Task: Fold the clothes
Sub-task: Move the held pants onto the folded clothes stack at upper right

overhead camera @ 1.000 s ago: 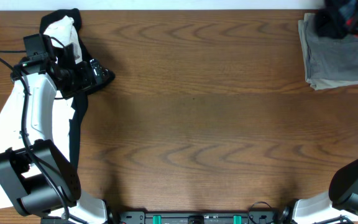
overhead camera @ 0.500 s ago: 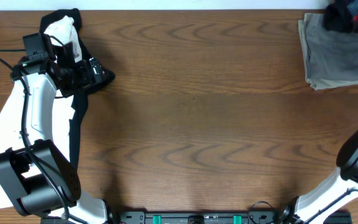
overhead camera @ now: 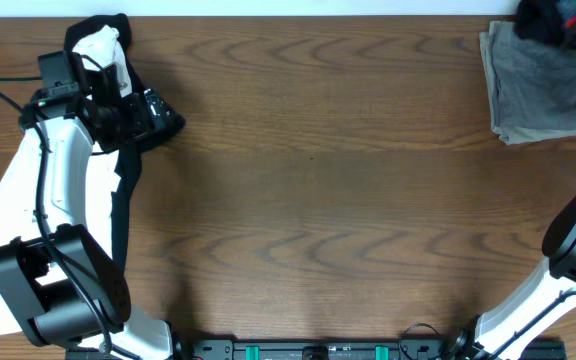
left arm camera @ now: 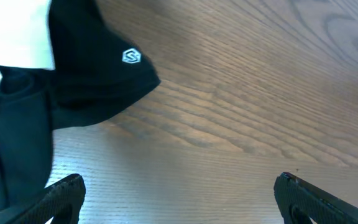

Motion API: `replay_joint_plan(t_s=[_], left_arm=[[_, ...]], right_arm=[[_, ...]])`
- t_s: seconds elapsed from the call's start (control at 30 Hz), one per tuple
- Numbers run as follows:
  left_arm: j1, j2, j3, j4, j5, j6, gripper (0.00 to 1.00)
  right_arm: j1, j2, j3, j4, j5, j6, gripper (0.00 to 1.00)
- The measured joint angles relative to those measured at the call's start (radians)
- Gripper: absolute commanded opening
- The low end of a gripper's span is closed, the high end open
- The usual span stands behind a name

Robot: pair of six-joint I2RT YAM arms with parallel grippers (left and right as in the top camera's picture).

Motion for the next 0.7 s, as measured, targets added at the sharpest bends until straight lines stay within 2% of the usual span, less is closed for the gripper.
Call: replay_joint_plan(t_s=[0.3, 0.47, 0.5, 0.57, 0.7], left_arm=[[-0.041, 0.0, 0.0, 0.006, 0.0, 0.0, 0.98], [-0.042, 0.0, 0.0, 0.007, 0.0, 0.0, 0.98], [-0.042, 0.0, 0.0, 0.007, 0.0, 0.0, 0.98], [-0.042, 0.0, 0.0, 0.007, 0.0, 0.0, 0.98], [-0.042, 0.0, 0.0, 0.008, 0.0, 0.0, 0.98]], right_arm=[[-0.043, 0.038, 0.001, -0.282, -0.004, 0.004, 0.01], [-0.113, 0.037, 0.011, -0.552, -0.03, 0.019, 0.02], [-0.131, 0.037, 0.012, -0.615, -0.039, 0.023, 0.06], [-0.16, 0.037, 0.012, -0.71, -0.046, 0.032, 0.31], [-0.211, 0.036, 0.013, -0.873, -0.056, 0.053, 0.54]])
